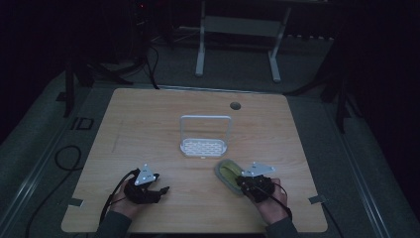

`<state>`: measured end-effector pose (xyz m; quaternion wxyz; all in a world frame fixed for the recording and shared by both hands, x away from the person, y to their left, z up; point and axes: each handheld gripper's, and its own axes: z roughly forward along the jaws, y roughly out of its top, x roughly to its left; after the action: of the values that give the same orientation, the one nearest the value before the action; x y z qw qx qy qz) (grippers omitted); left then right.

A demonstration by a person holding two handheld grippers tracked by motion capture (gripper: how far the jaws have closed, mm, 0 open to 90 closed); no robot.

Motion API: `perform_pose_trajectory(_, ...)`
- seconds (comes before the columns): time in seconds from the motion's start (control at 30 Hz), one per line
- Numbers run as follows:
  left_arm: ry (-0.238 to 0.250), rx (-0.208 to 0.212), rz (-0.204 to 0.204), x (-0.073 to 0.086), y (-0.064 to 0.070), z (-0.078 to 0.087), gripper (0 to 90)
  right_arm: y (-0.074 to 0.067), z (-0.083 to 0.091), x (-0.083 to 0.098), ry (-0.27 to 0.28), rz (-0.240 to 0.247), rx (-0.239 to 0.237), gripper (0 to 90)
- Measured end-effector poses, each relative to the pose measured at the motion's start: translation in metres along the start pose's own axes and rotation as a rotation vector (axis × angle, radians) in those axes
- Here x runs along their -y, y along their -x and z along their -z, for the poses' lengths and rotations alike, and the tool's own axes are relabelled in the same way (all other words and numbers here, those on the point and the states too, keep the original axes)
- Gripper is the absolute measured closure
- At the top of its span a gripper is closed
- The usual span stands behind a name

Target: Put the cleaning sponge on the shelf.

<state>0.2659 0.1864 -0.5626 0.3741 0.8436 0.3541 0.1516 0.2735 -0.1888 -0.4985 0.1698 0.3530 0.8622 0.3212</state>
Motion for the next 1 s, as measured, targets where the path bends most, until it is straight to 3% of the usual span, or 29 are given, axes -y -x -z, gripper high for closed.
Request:
perform_pose_trajectory(0.27,0.001,0.000,0.001,0.000,0.000,0.000,37.2,0.012,0.010,-0.014,0.016,0.004,-0.029,73.3)
perform_pose_trajectory(0.57,0.005,0.000,0.005,0.000,0.000,0.000,37.2,0.026,0.002,-0.025,-0.055,0.011,-0.052,65.5)
perform_pose_trajectory(1.0,0.002,0.000,0.003,0.000,0.000,0.000,37.2,0.029,-0.009,-0.039,-0.152,0.019,-0.086,58.8)
